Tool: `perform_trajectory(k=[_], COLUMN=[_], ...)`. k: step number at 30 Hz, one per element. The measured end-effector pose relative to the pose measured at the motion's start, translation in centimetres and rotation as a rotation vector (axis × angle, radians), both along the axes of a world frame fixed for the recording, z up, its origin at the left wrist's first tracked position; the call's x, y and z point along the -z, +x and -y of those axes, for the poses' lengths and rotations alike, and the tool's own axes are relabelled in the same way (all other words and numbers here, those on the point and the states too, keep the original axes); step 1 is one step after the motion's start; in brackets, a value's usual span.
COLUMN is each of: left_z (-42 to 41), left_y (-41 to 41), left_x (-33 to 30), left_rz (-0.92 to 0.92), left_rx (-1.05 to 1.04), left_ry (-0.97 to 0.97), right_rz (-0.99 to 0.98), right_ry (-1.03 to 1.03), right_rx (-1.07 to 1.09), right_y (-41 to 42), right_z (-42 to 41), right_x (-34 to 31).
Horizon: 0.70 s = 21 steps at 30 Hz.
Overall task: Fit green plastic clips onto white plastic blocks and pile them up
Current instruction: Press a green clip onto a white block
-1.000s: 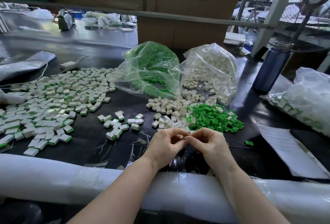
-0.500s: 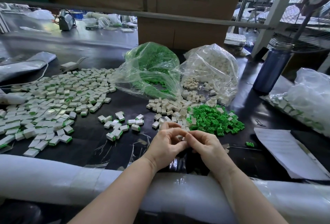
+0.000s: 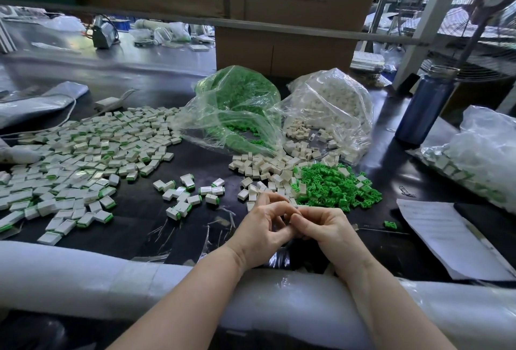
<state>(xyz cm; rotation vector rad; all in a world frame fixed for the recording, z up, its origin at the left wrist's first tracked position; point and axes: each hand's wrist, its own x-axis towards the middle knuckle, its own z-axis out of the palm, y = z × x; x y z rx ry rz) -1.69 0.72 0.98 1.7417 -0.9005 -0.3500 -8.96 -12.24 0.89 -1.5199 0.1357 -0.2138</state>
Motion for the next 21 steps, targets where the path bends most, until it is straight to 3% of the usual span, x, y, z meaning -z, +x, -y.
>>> perform_trajectory(k=[21], left_z=[0.46], left_y=[0.37], left_x=[0.97], left_rz=[0.115], left_rx=[0.046], left_ry=[0.135], right_rz=[-0.023], right_ry=[0.011], right_rx=[0.063], right_y=[-0.14], right_z=[-0.07], right_x=[-0.13])
